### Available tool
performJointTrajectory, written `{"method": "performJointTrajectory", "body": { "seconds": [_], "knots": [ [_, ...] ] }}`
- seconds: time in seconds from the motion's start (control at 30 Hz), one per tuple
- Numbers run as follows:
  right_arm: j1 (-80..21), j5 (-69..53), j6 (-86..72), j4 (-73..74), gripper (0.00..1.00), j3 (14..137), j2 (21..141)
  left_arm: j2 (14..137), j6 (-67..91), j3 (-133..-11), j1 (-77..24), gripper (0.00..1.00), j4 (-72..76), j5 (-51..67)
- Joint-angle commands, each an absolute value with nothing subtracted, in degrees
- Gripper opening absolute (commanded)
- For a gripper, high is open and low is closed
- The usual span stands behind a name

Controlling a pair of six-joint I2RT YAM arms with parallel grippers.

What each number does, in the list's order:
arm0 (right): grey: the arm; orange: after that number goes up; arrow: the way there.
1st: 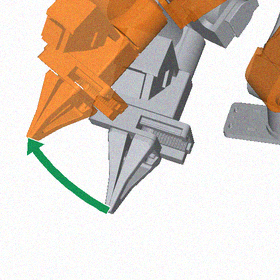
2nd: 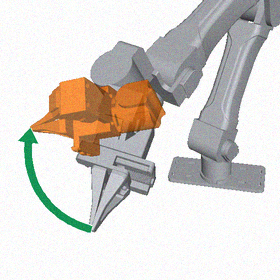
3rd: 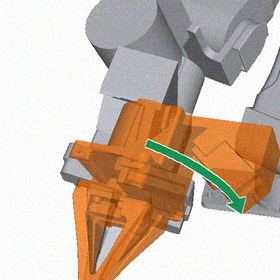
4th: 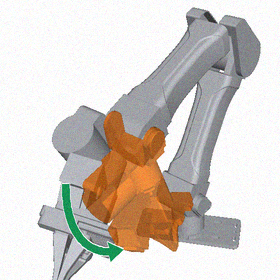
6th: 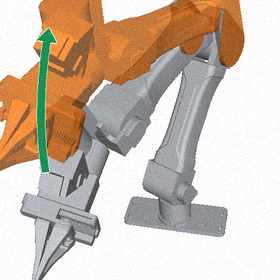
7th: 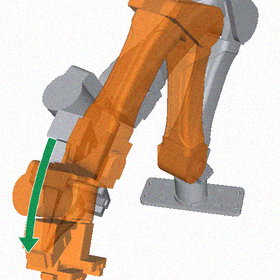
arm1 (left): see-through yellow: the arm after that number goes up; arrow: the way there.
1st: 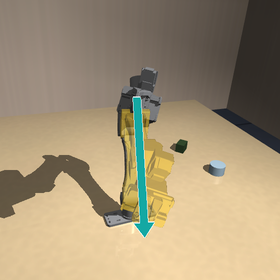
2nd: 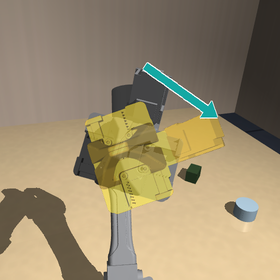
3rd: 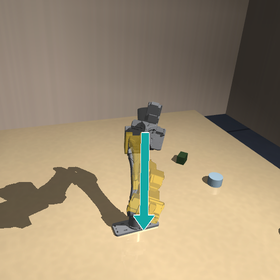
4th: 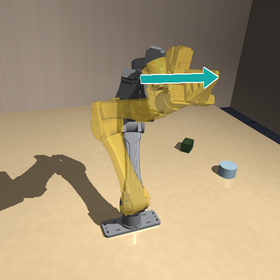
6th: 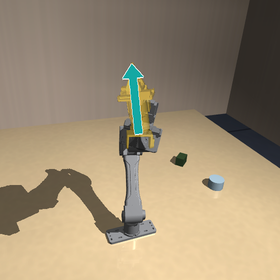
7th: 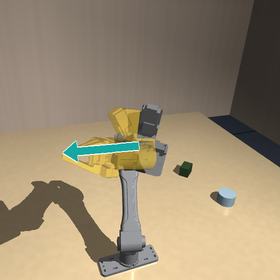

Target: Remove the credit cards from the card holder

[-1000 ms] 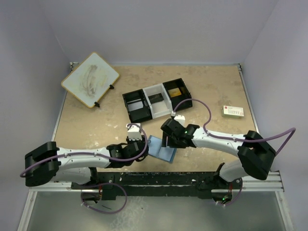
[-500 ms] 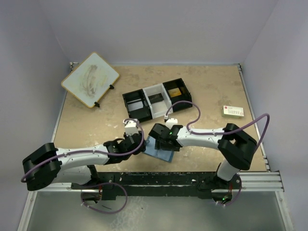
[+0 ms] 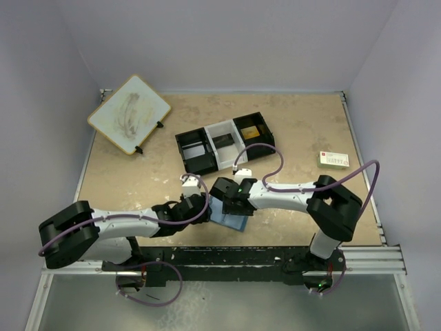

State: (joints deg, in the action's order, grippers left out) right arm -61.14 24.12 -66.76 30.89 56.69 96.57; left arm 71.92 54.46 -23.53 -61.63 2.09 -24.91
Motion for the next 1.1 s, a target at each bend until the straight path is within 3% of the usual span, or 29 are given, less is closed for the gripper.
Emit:
{"method": "performJointTrajectory", "body": {
  "seconds": [0.0, 0.67, 0.83, 1.07],
  "knots": [
    [-61.6, 23.9, -66.5, 27.0, 0.48, 58.3, 98.6, 73.2, 54.3, -23.6, -61.7, 0.39, 5.3, -22.3],
    [-60.7, 14.8, -60.6, 14.8, 0.6, 51.8, 86.1, 74.0, 55.9, -24.0, -64.0, 0.37, 6.7, -22.1],
    [-59.6, 8.5, -57.9, 6.4, 0.6, 51.3, 88.4, 71.6, 58.1, -23.3, -64.7, 0.36, 5.4, -25.0],
    [-59.0, 5.8, -54.9, 5.8, 0.64, 57.7, 95.3, 62.9, 63.4, -21.6, -65.2, 0.36, -3.9, -31.8]
  ]
}}
